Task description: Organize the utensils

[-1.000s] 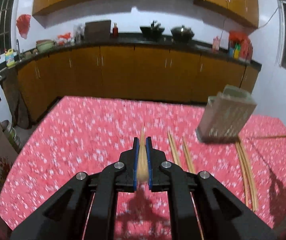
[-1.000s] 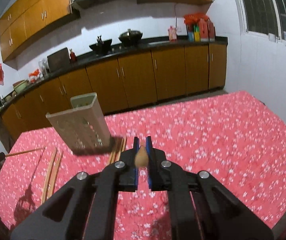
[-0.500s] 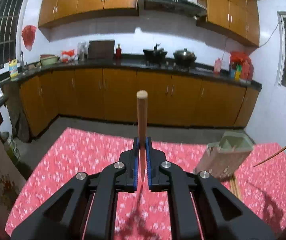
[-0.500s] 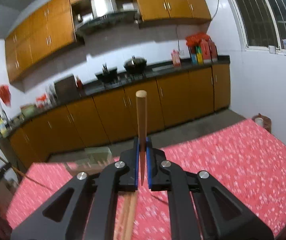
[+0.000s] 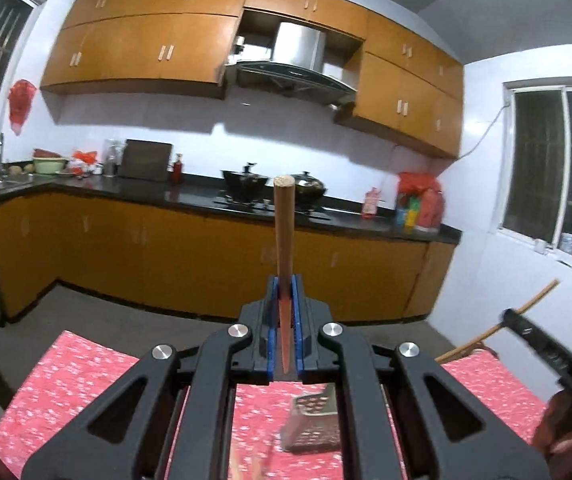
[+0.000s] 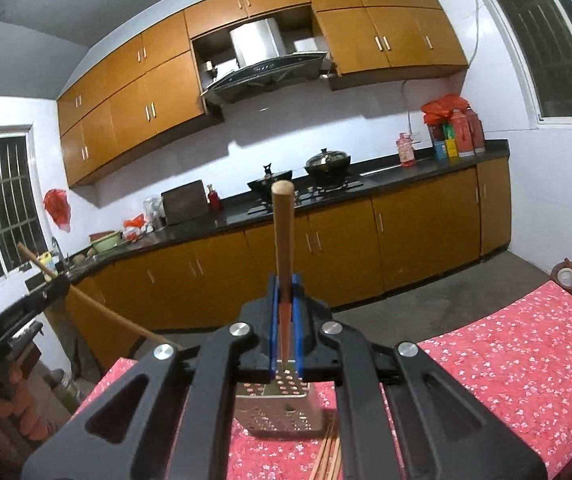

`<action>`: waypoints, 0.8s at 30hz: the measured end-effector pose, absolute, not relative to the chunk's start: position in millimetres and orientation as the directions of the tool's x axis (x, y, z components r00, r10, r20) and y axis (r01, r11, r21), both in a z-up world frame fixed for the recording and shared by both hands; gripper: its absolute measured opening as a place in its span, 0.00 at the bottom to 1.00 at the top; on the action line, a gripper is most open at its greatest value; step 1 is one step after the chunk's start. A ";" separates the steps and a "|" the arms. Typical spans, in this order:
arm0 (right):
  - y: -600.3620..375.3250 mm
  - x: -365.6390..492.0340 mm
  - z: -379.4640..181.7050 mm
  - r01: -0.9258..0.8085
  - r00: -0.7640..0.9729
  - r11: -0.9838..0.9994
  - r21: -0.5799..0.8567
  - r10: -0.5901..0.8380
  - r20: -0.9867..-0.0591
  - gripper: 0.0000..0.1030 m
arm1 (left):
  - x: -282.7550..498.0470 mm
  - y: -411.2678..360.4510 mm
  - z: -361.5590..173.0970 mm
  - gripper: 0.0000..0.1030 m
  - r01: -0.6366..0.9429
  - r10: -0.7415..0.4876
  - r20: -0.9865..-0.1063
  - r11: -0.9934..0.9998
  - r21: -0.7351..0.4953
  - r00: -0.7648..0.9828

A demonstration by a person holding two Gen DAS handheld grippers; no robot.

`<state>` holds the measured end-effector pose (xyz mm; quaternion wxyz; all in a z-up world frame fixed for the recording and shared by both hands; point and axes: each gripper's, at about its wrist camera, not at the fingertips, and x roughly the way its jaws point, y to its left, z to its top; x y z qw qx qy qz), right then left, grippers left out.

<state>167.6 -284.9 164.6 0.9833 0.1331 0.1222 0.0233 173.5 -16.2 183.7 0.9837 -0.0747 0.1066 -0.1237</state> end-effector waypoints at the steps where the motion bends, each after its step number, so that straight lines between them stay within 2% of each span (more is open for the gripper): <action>1: -283.0 171.4 160.6 -0.013 0.966 0.965 0.263 0.081 -0.246 0.07 | 176.3 -21.8 179.6 0.07 0.243 -0.278 -0.207 0.953 -0.182 0.938; 15: -262.1 205.0 116.2 -0.004 0.924 0.974 0.224 0.089 -0.371 0.08 | 203.6 -67.0 124.5 0.07 0.285 -0.321 -0.351 0.947 -0.150 0.880; 18: -258.7 199.8 114.1 -0.007 0.927 0.975 0.221 0.090 -0.365 0.11 | 203.5 -65.6 119.1 0.08 0.283 -0.323 -0.368 0.946 -0.160 0.872; 19: -259.4 198.4 114.8 -0.008 0.928 0.976 0.220 0.089 -0.361 0.12 | 203.2 -64.9 118.0 0.10 0.282 -0.322 -0.369 0.946 -0.158 0.872; 22: -263.2 192.3 118.4 -0.006 0.935 0.973 0.232 0.088 -0.345 0.15 | 200.2 -60.8 118.9 0.30 0.272 -0.313 -0.362 0.949 -0.161 0.878; 24: -267.1 187.2 120.8 -0.006 0.939 0.971 0.240 0.088 -0.334 0.16 | 196.1 -57.1 122.5 0.31 0.269 -0.313 -0.349 0.948 -0.168 0.883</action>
